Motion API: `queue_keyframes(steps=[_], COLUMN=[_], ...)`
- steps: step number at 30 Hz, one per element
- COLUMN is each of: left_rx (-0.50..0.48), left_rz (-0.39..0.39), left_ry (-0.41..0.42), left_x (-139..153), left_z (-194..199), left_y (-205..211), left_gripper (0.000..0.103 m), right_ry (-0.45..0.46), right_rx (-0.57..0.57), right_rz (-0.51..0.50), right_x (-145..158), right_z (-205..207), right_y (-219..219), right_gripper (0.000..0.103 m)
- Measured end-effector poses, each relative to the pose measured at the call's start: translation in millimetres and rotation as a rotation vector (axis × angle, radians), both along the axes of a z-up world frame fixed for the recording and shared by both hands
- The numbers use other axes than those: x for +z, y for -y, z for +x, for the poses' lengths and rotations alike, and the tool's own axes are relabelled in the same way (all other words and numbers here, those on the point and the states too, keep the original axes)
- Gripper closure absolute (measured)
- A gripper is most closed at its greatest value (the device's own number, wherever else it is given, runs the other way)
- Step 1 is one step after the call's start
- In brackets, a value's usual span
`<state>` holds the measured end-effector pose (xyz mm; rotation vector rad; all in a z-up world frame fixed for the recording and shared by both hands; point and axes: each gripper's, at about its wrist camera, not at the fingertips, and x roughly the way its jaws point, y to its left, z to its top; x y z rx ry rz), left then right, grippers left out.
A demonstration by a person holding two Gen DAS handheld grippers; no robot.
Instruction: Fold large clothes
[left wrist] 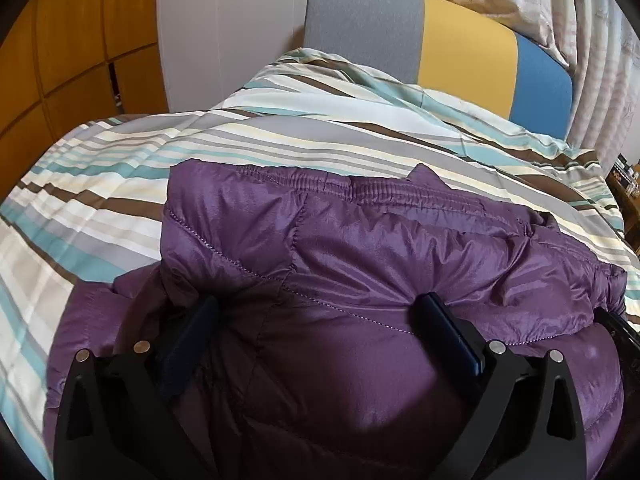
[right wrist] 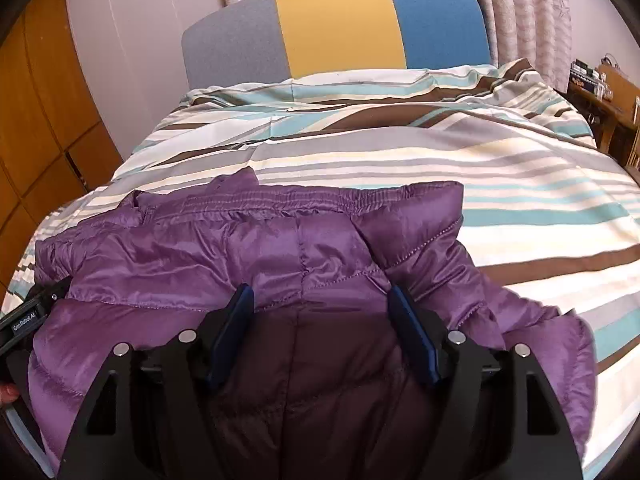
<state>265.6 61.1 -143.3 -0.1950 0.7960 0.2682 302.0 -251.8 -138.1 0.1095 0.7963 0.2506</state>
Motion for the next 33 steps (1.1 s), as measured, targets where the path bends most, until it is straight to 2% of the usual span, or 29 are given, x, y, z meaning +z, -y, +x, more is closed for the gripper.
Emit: queue_keyframes(steps=[7, 14, 18, 21, 22, 24, 25, 29, 33], left_rx=[-0.008, 0.001, 0.001, 0.057, 0.085, 0.098, 0.101, 0.095, 0.118], left_rz=[-0.03, -0.041, 0.013, 0.097, 0.08, -0.051, -0.079, -0.041, -0.084], left_ry=[-0.001, 0.013, 0.046, 0.067, 0.044, 0.023, 0.023, 0.019, 0.043], left_x=[-7.3, 2.5, 12.6, 14.6, 9.6, 0.0, -0.8, 3.2, 4.0], left_z=[5.0, -12.6, -39.2, -63.1, -65.6, -66.6, -67.0, -69.5, -90.7], left_y=[-2.8, -3.3, -7.0, -15.7, -23.1, -43.9, -47.8, -46.0, -51.0], left_gripper=[0.003, 0.003, 0.003, 0.003, 0.003, 0.003, 0.003, 0.003, 0.003], right_ry=[0.003, 0.004, 0.003, 0.006, 0.007, 0.008, 0.008, 0.012, 0.03], right_rx=[-0.009, -0.009, -0.009, -0.009, -0.009, -0.009, -0.01, -0.018, -0.033], right_rz=[-0.031, -0.029, -0.029, -0.029, -0.029, -0.032, -0.039, -0.064, -0.099], right_x=[-7.6, -8.7, -8.8, -9.1, -9.0, -8.3, -7.9, -5.3, -1.3], right_z=[0.9, 1.8, 2.3, 3.7, 3.3, 2.7, 2.3, 0.0, -5.2], right_y=[-4.3, -4.7, -5.5, -7.5, -7.5, -7.4, -8.3, -10.9, -12.2], right_gripper=[0.03, 0.03, 0.03, 0.029, 0.029, 0.029, 0.029, 0.026, 0.02])
